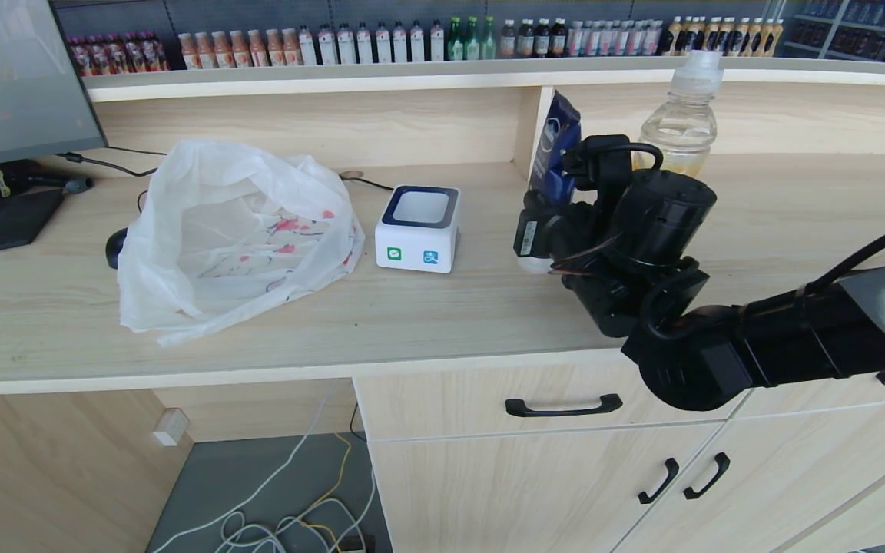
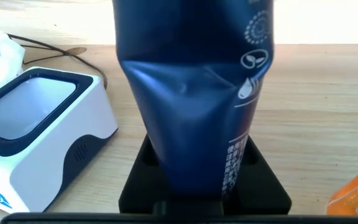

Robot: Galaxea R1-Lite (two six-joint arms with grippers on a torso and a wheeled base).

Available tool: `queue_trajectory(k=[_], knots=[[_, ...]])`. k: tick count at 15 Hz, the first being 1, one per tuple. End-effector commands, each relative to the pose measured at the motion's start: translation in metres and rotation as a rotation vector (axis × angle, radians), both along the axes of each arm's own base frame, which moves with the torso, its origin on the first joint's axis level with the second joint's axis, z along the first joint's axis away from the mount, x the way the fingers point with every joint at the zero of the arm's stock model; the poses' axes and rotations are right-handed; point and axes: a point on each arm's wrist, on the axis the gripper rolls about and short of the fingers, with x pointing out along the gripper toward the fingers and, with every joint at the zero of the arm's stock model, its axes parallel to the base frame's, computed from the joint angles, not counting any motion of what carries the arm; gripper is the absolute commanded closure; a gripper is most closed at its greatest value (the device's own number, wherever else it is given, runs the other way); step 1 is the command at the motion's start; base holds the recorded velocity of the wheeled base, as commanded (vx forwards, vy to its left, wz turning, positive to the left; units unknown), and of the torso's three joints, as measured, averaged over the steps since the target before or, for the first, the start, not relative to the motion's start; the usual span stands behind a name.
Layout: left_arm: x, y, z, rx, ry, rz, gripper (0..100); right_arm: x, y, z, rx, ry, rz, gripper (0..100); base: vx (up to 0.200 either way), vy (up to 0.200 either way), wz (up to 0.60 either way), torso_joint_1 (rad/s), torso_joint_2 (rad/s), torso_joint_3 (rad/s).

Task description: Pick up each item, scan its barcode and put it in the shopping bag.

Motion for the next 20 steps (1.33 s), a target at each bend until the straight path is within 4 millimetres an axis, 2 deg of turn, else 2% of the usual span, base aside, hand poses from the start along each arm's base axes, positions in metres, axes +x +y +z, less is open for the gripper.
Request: queue_trajectory(k=[1, 7, 11, 13, 16, 18, 20], knots=[[0.000, 0.000, 0.000, 0.000, 0.000, 0.000, 100, -0.003, -0.001, 0.004, 0.002, -0.007, 0.004, 100, 0.000, 0.000, 0.00, 0.000, 0.00, 0.000], [0.000, 0.000, 0.000, 0.000, 0.000, 0.000, 100, -0.018, 0.001, 0.025, 0.011, -0.058, 0.069, 100, 0.000, 0.000, 0.00, 0.000, 0.00, 0.000], [0.000, 0.000, 0.000, 0.000, 0.000, 0.000, 100, -0.036, -0.009, 0.033, -0.005, -0.064, 0.082, 100, 0.000, 0.000, 0.00, 0.000, 0.00, 0.000], [0.000, 0.000, 0.000, 0.000, 0.000, 0.000, 100, -0.050, -0.013, 0.038, -0.005, -0.066, 0.094, 100, 0.000, 0.000, 0.00, 0.000, 0.00, 0.000], [0.000, 0.000, 0.000, 0.000, 0.000, 0.000, 100, -0.088, -0.015, 0.040, -0.038, -0.058, 0.149, 100, 0.000, 0.000, 0.00, 0.000, 0.00, 0.000], [0.000, 0.000, 0.000, 0.000, 0.000, 0.000, 100, -0.115, -0.019, 0.036, -0.055, -0.055, 0.188, 100, 0.000, 0.000, 0.00, 0.000, 0.00, 0.000], [0.000, 0.000, 0.000, 0.000, 0.000, 0.000, 100, -0.132, -0.025, 0.031, -0.081, -0.069, 0.201, 100, 0.000, 0.000, 0.00, 0.000, 0.00, 0.000]])
